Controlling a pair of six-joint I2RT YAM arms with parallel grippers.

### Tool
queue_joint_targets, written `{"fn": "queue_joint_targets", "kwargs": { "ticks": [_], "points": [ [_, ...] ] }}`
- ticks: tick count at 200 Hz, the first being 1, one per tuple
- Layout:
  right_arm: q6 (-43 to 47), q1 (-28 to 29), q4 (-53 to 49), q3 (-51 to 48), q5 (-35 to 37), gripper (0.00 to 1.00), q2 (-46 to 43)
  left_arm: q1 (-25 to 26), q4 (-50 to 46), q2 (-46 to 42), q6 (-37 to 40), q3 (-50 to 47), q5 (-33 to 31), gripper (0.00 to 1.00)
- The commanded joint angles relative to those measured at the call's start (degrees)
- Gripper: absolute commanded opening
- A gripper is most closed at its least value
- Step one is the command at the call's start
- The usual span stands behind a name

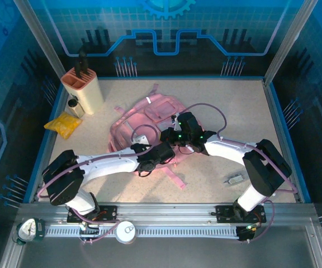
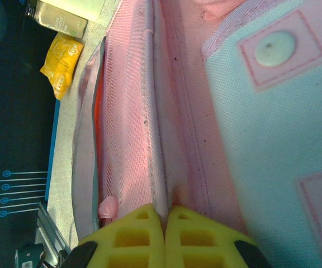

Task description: Pack the student bag

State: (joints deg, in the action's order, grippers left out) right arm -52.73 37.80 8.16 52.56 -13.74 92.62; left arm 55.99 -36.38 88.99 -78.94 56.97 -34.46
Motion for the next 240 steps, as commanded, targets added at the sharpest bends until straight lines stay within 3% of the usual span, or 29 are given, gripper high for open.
{"fn": "queue_joint_targets", "kwargs": {
  "ticks": [1, 24, 59, 94, 116, 139, 160, 198, 220, 240],
  "points": [
    [0.3, -0.5, 4.7, 1.9, -0.6, 0.00, 0.1, 0.1, 4.0, -3.0, 2.5, -2.3, 3.1, 0.38],
    [0.4, -0.5, 4.4, 1.9, -0.5, 0.00, 0.1, 0.1, 8.1, -4.9, 3.7, -4.4, 4.8, 0.25],
    [0.9, -0.6, 3.6, 2.4, -0.4, 0.00, 0.2, 0.1, 6.7, -6.0, 5.4, -4.2, 4.7, 0.10],
    [2.4, -3.7, 1.3, 3.1, -4.1, 0.00, 0.6, -0.2, 7.2, -9.1, 15.1, -5.9, 5.9, 0.00],
    [3.8, -5.8, -0.7, 2.8, -5.7, 0.00, -0.5, -1.5, 2.9, -12.0, 20.0, -7.1, 5.5, 0.00],
    [5.1, -8.0, -1.8, 2.8, -7.9, 0.00, -1.8, -5.2, 2.7, -14.2, 26.9, -9.9, 11.2, 0.00],
    [7.5, -10.1, -4.4, 4.9, -12.8, 0.00, -1.0, -6.0, 1.1, -16.1, 32.2, -10.9, 9.1, 0.00],
    [13.5, -14.0, -11.7, 10.2, -14.0, 0.00, 1.3, -9.0, 5.5, -17.3, 40.4, -11.1, 10.3, 0.00],
    [16.6, -14.8, -17.2, 15.3, -14.1, 0.00, 4.3, -8.8, 11.9, -14.8, 42.7, -9.4, 15.9, 0.00],
    [17.0, -16.2, -18.0, 15.2, -15.3, 0.29, 3.3, -8.6, 16.7, -12.2, 42.6, -7.5, 20.9, 0.00]
  ]
}}
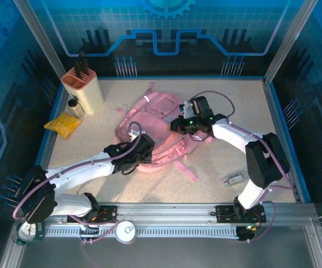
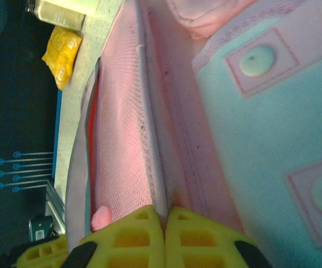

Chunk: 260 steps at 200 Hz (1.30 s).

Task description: Pack the student bag

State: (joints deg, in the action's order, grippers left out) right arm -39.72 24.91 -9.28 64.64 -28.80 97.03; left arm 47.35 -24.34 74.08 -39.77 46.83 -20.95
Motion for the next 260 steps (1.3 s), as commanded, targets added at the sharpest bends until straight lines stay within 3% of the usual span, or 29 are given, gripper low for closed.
{"fn": "queue_joint_targets", "kwargs": {
  "ticks": [1, 12, 31, 49, 81, 111, 141, 165, 180, 209, 227, 260],
  "points": [
    [4.1, -3.3, -0.7, 3.1, -0.2, 0.30, -1.3, 0.1, 4.9, 2.8, 3.4, 2.7, 7.6, 0.00],
    [5.7, -4.1, -4.1, 2.5, 0.9, 0.43, -3.7, 0.9, 7.1, 4.4, 3.6, 3.8, 8.1, 0.00],
    [6.0, -5.9, -8.7, -1.0, 1.3, 0.55, -9.0, 2.8, 7.4, 7.5, 4.1, 6.4, 7.2, 0.00],
    [0.2, -7.5, -6.1, -8.5, -3.5, 0.58, -13.6, 5.0, 5.8, 10.7, 5.5, 9.7, 5.9, 0.00],
    [-9.8, -7.5, 1.5, -21.2, -5.1, 0.58, -22.1, 7.5, 6.2, 14.9, 6.3, 13.4, 6.8, 0.00],
    [-20.4, -6.8, 12.9, -27.9, -7.9, 0.51, -22.8, 9.6, 6.6, 17.8, 6.7, 16.5, 7.5, 0.00],
    [-26.0, -6.7, 20.2, -32.7, -3.3, 0.43, -22.7, 9.8, 7.8, 18.8, 5.0, 16.5, 8.6, 0.00],
    [-28.9, -5.6, 27.0, -33.2, -3.8, 0.40, -19.6, 10.2, 7.4, 18.9, 5.2, 16.4, 8.6, 0.00],
    [-28.6, -4.8, 27.0, -32.6, -3.2, 0.38, -18.0, 10.2, 6.6, 18.8, 5.3, 16.4, 7.6, 0.00],
    [-27.4, -4.4, 28.0, -32.8, -2.0, 0.24, -16.1, 10.2, 6.1, 18.9, 7.9, 16.9, 9.0, 0.00],
    [-24.9, -4.8, 25.9, -32.0, -2.1, 0.13, -15.9, 10.1, 1.8, 18.7, 10.0, 17.9, 5.8, 0.00],
    [-18.6, -7.4, 18.7, -30.3, -3.0, 0.03, -17.5, 8.3, -4.3, 14.8, 14.4, 15.9, 1.7, 0.00]
  ]
}}
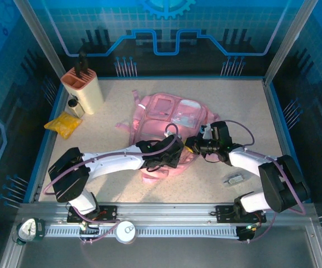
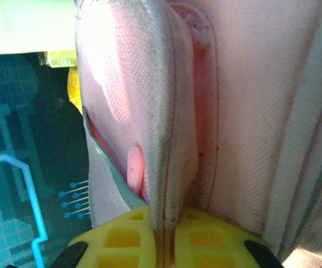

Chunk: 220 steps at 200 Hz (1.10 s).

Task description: Pack the student bag

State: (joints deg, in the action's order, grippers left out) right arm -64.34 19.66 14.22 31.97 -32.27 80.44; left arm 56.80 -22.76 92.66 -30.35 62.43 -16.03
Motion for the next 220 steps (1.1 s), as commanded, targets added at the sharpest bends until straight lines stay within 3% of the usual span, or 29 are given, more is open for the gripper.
{"fn": "queue_joint_targets", "kwargs": {
  "ticks": [1, 47, 64, 92, 119, 154, 189, 220],
  "points": [
    [6.4, -2.3, -5.1, 2.4, 0.5, 0.03, -1.0, -1.4, -6.0, -3.9, 5.1, 0.1, -3.3, 0.00],
    [16.7, -5.5, -15.8, 6.3, -0.4, 0.00, -3.3, -10.5, -9.5, -12.1, 5.0, -7.4, -1.4, 0.00],
    [19.5, -6.9, -18.5, 8.9, -0.3, 0.00, -2.1, -11.4, -9.3, -13.6, 4.7, -8.7, -0.3, 0.00],
    [21.3, -9.2, -19.3, 15.1, -0.7, 0.01, 2.0, -10.8, -5.0, -12.6, 4.3, -9.2, 7.9, 0.00],
    [24.6, -9.6, -23.4, 24.7, 1.5, 0.08, 8.0, -7.2, -0.1, -8.3, 2.5, -6.6, 10.2, 0.00],
    [24.7, -11.5, -25.5, 29.9, 0.5, 0.36, 11.1, -4.1, 1.2, -0.5, 1.8, 0.5, 8.9, 0.00],
    [25.5, -12.5, -28.3, 23.7, -0.9, 0.49, 3.9, -4.0, -0.6, 1.3, 2.0, 2.7, 6.5, 0.00],
    [17.0, -10.1, -21.4, 12.3, -5.2, 0.51, -3.1, -4.0, 0.6, 1.5, 3.1, 2.7, 6.9, 0.00]
  ]
}}
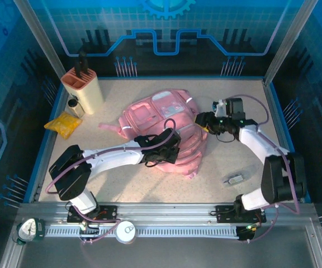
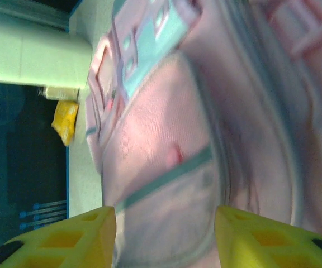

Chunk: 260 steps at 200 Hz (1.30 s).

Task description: Pack the student bag

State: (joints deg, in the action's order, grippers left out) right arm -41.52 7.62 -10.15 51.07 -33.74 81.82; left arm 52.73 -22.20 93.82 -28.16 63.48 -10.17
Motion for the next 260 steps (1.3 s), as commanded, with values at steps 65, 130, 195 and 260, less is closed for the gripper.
{"fn": "queue_joint_targets", "kwargs": {
  "ticks": [65, 130, 195, 260],
  "points": [
    [-28.0, 11.2, 23.6, -17.3, 3.1, 0.56, -4.5, 0.2, 0.7, 1.5, 1.3, 3.0, 2.4, 0.00],
    [-29.4, 17.1, 29.1, -13.9, 7.4, 0.44, 3.0, 0.2, 1.7, 1.2, 1.6, 3.3, 3.7, 0.00],
    [-21.7, 13.1, 19.9, -11.6, 8.8, 0.09, 2.3, 0.0, -8.6, -2.6, 3.4, 2.5, -5.2, 0.00],
    [-14.6, 10.2, 13.0, -9.4, 8.1, 0.00, -0.7, -9.4, -13.7, -7.7, -1.9, -5.5, -9.4, 0.00]
  ]
}}
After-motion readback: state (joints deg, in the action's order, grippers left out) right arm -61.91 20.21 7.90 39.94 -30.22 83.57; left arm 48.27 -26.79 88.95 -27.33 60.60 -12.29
